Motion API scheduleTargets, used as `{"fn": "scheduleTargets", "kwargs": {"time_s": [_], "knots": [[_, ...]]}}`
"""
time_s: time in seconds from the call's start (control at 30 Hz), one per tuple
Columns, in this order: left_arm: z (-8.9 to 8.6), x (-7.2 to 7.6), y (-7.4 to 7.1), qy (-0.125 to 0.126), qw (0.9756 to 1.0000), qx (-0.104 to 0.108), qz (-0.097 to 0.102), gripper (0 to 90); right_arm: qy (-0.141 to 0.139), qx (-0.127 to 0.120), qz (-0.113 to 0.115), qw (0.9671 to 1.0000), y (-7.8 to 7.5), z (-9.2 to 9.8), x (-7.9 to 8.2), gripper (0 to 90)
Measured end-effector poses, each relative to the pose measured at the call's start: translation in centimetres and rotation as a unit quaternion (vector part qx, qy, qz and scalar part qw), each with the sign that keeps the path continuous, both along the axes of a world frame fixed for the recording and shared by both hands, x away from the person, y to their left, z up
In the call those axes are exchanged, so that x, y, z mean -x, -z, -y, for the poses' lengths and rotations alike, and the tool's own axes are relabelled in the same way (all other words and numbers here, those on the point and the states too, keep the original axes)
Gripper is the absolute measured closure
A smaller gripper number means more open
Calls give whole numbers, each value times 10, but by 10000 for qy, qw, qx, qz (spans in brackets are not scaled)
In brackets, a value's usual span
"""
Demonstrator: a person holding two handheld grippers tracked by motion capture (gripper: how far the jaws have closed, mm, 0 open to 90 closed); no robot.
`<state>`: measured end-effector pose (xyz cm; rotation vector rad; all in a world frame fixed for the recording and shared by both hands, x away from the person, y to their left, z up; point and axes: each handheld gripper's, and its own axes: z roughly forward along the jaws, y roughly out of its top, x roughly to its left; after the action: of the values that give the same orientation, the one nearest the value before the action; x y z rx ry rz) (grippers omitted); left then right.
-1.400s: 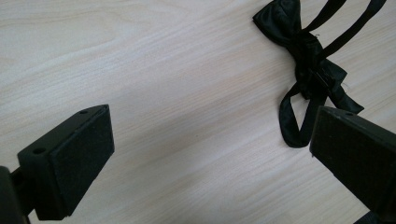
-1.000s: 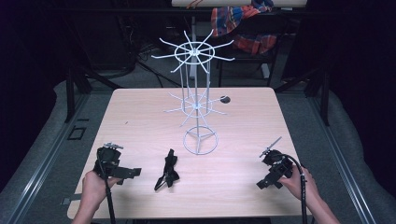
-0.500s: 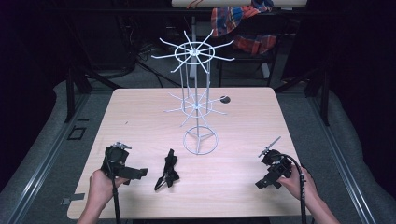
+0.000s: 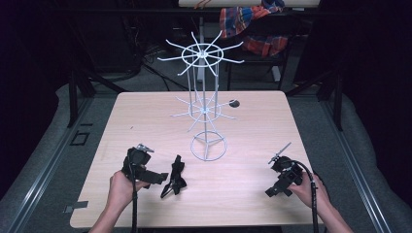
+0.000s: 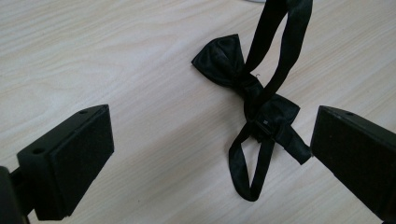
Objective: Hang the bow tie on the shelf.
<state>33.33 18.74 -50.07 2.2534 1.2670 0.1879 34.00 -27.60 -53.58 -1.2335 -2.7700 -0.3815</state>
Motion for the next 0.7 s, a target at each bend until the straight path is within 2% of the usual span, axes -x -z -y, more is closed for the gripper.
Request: {"fn": "scheduleTargets", "kwargs": {"time_s": [0.13, 0.2, 0.27, 0.7], "knots": [[4, -2, -2, -16, 9999, 32, 119, 0, 26, -34, 19, 10000, 0, 1, 1, 118], [6, -2, -2, -17, 9999, 42, 157, 0, -71, 50, -57, 9999, -1, 2, 0, 118], [9, -3, -1, 14, 9998, 24, 180, 0, -56, 78, -56, 9999, -1, 2, 0, 118], [31, -9, 2, 205, 9996, -117, 181, 0, -20, 84, -40, 10000, -1, 3, 1, 119]]}}
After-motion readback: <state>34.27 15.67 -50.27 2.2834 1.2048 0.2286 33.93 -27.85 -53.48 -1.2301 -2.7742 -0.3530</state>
